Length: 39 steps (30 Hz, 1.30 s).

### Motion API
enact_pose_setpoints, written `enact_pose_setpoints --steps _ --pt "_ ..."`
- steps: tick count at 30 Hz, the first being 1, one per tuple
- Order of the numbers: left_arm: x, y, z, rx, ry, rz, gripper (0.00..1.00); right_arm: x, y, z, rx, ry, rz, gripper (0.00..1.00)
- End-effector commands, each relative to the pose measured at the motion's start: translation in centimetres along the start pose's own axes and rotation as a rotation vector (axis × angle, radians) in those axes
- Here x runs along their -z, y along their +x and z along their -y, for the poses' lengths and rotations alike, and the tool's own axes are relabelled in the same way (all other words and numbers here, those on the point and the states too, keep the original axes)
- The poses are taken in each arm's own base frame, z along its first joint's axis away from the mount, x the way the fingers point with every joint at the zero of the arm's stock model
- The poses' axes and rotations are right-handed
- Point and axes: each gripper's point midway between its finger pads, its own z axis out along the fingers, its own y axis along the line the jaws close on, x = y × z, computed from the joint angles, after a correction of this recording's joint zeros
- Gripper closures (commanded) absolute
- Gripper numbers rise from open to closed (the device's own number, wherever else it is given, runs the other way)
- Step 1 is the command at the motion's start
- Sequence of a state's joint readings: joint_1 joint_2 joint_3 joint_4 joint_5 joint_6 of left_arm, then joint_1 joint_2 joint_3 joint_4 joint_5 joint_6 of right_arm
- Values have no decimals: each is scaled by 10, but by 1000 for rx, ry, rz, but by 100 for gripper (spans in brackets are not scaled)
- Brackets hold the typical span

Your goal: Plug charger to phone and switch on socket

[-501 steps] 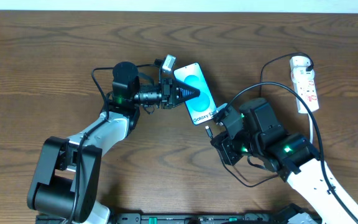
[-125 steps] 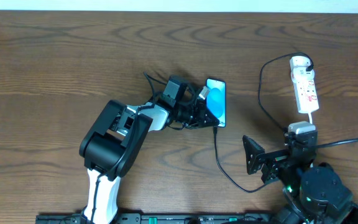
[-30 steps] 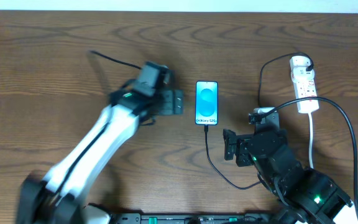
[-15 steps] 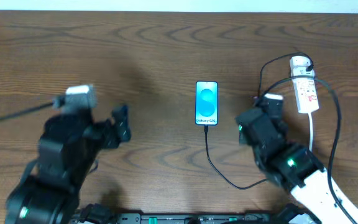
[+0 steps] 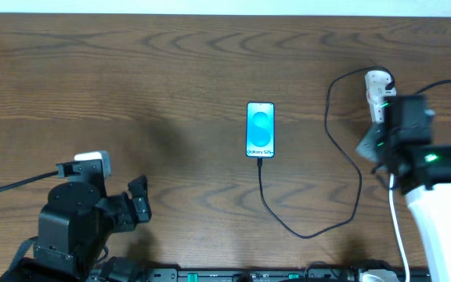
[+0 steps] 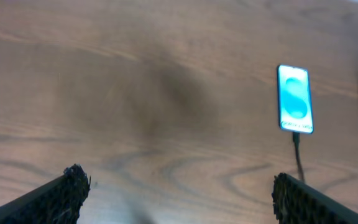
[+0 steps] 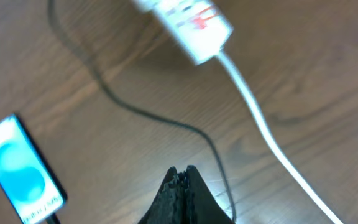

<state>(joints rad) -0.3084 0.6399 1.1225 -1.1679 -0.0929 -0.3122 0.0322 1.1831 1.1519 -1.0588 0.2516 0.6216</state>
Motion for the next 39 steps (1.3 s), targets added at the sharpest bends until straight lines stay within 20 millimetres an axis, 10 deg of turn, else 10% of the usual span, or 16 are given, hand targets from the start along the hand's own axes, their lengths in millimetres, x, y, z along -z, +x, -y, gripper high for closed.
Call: enact_pose_setpoints --steps 1,16,28,39 --pt "2 4 -6 -17 -27 -15 4 3 -29 15 -115 16 5 99" --pt "17 10 -11 -10 -11 26 4 -85 -106 38 -258 72 -172 99" --pt "58 14 -30 77 -11 231 4 -183 -122 5 -284 -25 -330 99" --pt "85 24 -40 119 -7 361 4 -218 -122 7 -284 -2 -313 99"
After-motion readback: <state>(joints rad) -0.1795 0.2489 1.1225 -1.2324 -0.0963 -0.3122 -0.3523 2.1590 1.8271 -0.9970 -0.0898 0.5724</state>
